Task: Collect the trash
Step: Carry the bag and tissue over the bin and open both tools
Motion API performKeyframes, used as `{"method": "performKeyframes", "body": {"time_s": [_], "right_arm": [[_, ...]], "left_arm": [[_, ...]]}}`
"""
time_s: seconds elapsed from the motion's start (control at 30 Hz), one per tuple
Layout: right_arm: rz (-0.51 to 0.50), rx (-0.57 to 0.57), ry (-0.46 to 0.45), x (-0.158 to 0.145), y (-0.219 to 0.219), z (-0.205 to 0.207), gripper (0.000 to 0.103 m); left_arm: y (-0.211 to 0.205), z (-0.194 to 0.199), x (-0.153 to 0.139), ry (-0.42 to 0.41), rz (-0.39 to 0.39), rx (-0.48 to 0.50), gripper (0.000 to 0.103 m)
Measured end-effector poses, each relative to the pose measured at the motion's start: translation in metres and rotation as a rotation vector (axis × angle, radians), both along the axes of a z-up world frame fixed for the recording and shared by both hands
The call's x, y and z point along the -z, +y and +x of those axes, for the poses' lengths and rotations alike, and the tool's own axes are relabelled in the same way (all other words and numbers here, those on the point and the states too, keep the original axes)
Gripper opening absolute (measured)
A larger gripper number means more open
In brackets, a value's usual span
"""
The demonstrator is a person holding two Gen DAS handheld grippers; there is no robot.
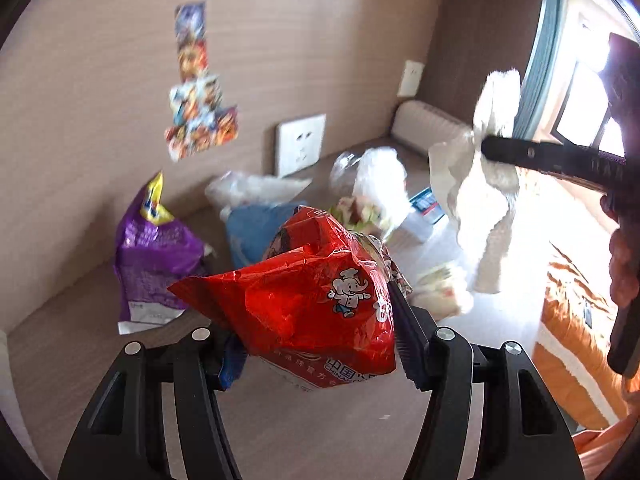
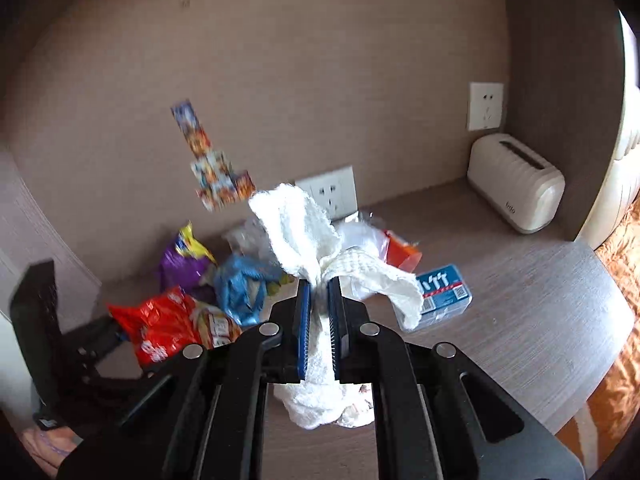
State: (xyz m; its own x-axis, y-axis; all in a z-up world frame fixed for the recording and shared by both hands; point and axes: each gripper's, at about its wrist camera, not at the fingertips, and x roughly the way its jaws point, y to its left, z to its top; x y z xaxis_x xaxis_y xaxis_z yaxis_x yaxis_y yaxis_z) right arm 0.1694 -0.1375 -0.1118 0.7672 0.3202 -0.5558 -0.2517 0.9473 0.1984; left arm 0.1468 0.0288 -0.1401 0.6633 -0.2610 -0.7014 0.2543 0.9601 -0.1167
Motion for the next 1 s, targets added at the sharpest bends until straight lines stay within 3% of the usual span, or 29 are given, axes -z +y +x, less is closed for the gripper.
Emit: {"method": "performKeyframes", "body": {"time_s": [0.1, 0.43, 0.7, 1.0], "right_arm": [[0.052, 0.006, -0.021, -0.012, -0.018, -0.008, 0.01], [0.06, 0.077, -0.094, -0.028, -0.074, -0.063, 0.01], [0.071, 0.181, -0.114, -0.018, -0.13, -0.107, 0.01], [0.109, 0.351, -0.054, 0.017, -0.208, -0.163, 0.01]], "left_arm": [[-0.015, -0.006, -0.013, -0.024, -0.003, 0.015, 0.06], [-0.091, -0.029, -0.039, -0.073, 0.013, 0.137, 0.06], [-0.167, -0.044, -0.041, -0.063, 0.015, 0.289, 0.06], [-0.263, -0.064, -0.02, -0.014, 0.036, 0.499, 0.06]]}}
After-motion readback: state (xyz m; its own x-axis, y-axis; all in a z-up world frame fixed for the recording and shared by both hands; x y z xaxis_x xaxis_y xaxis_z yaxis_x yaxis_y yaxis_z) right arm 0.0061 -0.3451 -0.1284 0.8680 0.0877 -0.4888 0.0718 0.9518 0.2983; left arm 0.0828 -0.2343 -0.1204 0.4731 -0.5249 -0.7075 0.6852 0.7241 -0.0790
